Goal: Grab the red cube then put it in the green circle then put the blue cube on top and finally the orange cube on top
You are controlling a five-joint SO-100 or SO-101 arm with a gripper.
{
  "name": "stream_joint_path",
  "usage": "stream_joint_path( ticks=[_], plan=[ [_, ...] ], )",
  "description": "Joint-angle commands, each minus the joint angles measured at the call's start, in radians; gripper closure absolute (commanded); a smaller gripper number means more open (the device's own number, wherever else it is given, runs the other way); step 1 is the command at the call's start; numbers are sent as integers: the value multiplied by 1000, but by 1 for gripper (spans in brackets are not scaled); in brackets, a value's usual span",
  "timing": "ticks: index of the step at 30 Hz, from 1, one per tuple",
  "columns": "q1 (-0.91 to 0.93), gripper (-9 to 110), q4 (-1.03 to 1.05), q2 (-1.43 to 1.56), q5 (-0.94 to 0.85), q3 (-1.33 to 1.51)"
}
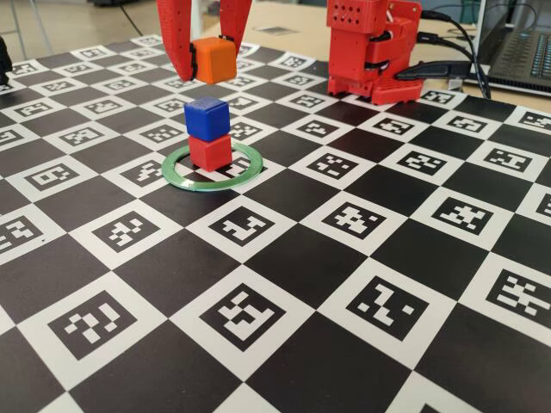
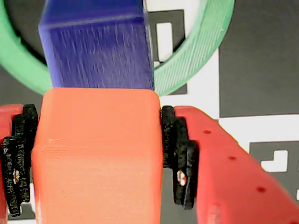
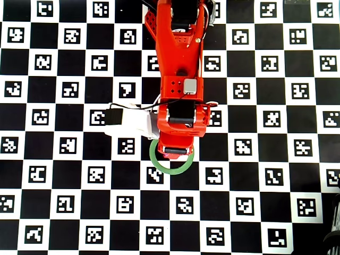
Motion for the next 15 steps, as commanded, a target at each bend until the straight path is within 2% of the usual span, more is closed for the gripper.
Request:
stream_joint_path(
  ticks=[1, 15],
  plan=[
    [14, 97, -43, 26, 3, 0],
    [61, 97, -75, 32, -35, 11]
  ],
)
